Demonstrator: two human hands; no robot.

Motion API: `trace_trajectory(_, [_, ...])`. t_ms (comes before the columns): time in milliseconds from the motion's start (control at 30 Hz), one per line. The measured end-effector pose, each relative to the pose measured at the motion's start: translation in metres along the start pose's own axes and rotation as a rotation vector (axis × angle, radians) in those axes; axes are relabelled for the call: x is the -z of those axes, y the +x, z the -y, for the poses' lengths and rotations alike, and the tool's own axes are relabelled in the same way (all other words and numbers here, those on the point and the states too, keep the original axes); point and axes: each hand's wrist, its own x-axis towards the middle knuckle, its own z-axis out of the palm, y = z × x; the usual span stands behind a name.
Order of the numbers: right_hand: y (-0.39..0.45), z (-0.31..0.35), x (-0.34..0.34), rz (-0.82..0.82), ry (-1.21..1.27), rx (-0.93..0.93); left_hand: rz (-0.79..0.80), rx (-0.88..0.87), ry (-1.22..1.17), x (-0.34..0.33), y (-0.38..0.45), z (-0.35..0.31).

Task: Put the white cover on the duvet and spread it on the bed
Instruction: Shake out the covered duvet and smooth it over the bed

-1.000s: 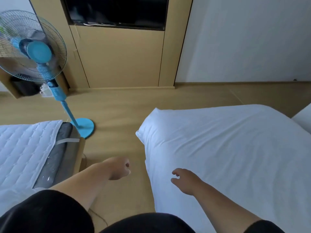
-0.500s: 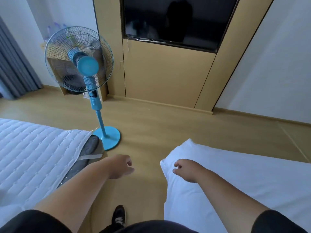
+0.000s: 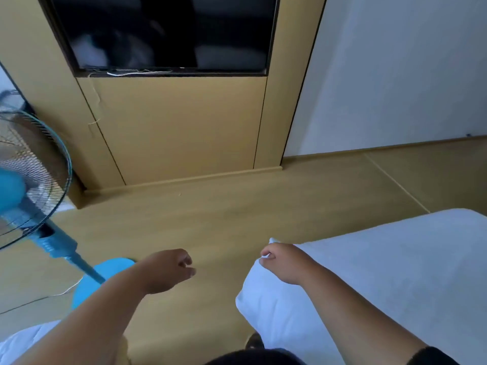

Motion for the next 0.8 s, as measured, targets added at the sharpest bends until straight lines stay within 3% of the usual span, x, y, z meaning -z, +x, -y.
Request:
trace_trajectory(233, [0.147,-0.028,0.073,-0.019,0.049,-0.033,0.025,-0.044,0.056,0.075,0.144,-0.04])
trace_trajectory(433, [0.267,-0.036,0.18,-0.022,-0.014,-0.027,-0.012,-0.008,0.053,0.158,0.246,-0.086])
trace_trajectory(600, [0.323,-0.059,0.253,-0.026,-0.036,-0.056,0.011,-0.055,0.022,0.206,0.325,-0.14])
trace_trajectory(800, [0.37,-0.118,0.301,-0.043,0.01,-0.185,0.097,-0.222,0.172,0.248,0.44,-0.234])
